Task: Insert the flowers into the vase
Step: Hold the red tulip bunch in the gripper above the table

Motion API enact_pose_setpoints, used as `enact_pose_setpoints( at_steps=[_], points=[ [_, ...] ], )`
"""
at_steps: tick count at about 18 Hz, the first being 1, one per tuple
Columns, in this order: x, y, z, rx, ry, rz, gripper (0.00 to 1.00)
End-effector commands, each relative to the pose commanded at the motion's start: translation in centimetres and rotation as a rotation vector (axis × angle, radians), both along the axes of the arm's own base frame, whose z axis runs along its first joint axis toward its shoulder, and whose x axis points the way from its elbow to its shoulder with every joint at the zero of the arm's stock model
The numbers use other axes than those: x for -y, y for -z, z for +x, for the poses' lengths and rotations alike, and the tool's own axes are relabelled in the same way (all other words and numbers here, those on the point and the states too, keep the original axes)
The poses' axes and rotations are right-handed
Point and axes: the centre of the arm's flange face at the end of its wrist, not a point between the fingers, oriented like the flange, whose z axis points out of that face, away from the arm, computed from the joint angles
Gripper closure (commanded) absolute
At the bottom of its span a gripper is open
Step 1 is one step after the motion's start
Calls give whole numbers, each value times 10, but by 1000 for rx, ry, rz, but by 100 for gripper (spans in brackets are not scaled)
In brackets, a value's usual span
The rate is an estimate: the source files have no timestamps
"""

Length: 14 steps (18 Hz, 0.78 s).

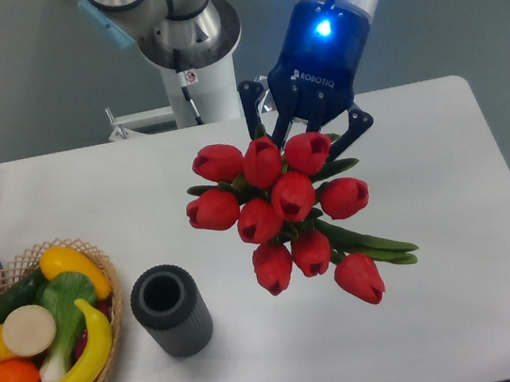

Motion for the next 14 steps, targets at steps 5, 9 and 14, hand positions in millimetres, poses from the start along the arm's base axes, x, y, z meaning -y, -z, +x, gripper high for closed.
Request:
enact_pose_setpoints(
  at_steps=[5, 9, 14],
  points=[
    [-2, 3, 3, 5, 5, -3, 71],
    [-4, 2, 4, 2, 11, 0, 71],
    [-8, 2, 6, 3, 21, 1, 71]
  ],
)
